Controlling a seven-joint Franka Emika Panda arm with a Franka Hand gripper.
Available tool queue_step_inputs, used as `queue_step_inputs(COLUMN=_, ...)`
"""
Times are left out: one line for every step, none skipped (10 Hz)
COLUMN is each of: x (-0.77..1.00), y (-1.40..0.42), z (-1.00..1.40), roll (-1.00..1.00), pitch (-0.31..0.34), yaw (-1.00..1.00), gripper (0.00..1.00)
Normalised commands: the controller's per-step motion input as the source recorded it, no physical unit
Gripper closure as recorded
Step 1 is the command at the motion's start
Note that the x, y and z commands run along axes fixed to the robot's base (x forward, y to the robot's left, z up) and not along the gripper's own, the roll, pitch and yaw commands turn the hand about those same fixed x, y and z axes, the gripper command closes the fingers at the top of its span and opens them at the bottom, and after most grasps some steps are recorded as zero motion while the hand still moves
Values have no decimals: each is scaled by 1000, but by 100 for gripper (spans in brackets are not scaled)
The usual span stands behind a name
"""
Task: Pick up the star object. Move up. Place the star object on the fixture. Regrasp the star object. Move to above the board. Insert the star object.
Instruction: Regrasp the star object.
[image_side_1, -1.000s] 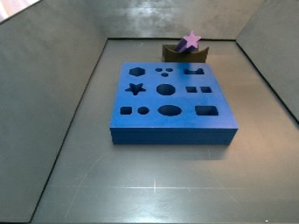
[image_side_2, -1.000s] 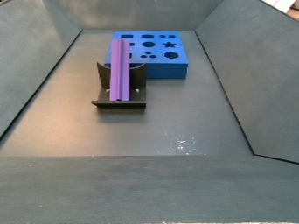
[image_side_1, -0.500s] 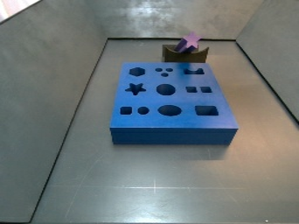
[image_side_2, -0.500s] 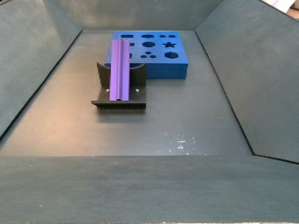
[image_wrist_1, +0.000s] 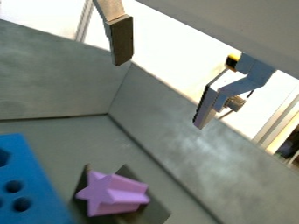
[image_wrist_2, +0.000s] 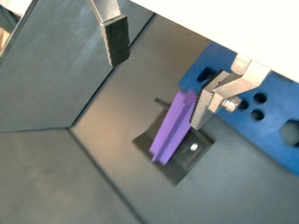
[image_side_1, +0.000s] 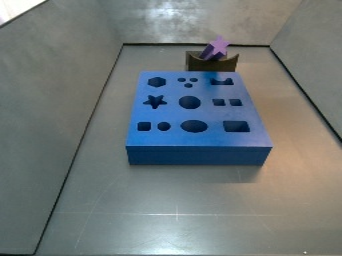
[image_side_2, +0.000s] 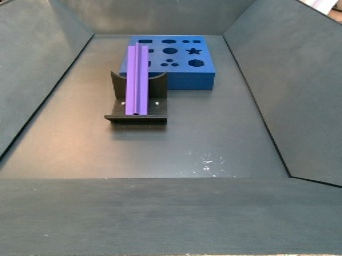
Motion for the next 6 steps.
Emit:
queue_step_inputs(x=98, y=-48, z=-4, roll=973, pitch=171, yaw=144, gripper=0)
queue_step_inputs(x=101, y=-50, z=-5, roll=782, pitch=163, yaw=158, gripper=0)
queue_step_inputs(x=101, y=-50, z=-9, roll=532, pitch=142, yaw=179, gripper=0)
queue_step_inputs(x=96, y=-50, z=-7, roll=352, pitch=122, yaw=191, gripper=0)
queue_step_inputs(x=84, y=-34, z=3, roll=212, pitch=84, yaw=198, gripper=0)
queue_step_inputs(x=30, y=50, z=-1000, roll=127, pitch=43, yaw=134, gripper=0)
